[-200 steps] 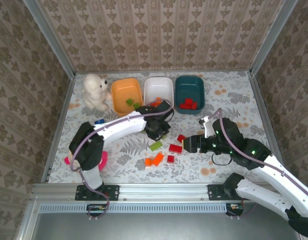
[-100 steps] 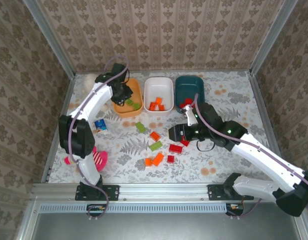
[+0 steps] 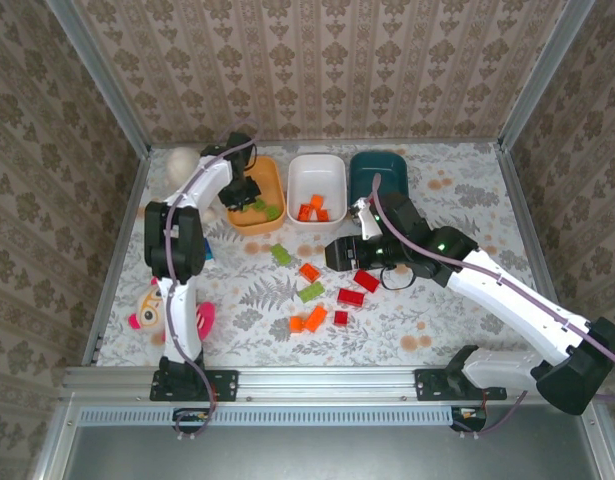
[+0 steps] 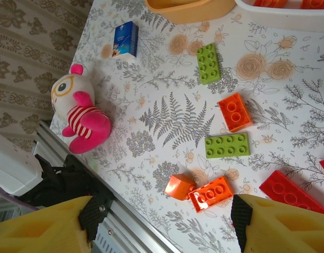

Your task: Sort the legos into containers by color

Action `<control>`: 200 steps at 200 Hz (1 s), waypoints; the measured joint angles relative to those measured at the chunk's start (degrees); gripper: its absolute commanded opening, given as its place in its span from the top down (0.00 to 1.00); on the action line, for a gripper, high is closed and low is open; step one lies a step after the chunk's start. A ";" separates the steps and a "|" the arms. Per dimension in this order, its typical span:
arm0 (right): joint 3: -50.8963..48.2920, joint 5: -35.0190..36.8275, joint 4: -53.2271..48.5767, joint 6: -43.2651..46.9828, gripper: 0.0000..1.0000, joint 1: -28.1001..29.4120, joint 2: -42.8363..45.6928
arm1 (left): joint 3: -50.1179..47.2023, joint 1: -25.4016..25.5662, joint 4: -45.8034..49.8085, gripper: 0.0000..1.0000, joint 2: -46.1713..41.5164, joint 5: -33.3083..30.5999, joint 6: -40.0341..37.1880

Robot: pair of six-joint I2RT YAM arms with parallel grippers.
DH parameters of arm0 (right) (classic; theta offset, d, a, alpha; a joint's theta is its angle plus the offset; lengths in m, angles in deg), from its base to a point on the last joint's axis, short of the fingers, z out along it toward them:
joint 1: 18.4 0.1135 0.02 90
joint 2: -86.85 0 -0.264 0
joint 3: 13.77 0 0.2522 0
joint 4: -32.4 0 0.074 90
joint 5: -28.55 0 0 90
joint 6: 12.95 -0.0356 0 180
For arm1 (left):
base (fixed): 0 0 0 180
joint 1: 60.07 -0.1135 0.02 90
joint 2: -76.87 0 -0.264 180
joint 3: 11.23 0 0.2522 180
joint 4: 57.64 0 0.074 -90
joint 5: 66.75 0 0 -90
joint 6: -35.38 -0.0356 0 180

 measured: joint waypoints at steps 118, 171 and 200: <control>1.33 6.86 -11.23 -0.66 0.29 0.00 -6.45 | 1.79 -0.04 0.81 0.52 2.71 0.22 -1.66; 1.33 14.05 -17.33 -3.91 0.18 -0.04 -7.67 | 1.79 0.79 0.72 0.40 -3.39 0.90 -1.99; 1.33 15.39 -18.08 -2.58 0.19 -1.62 -10.95 | -1.40 2.93 -2.40 0.29 -14.75 2.58 -2.54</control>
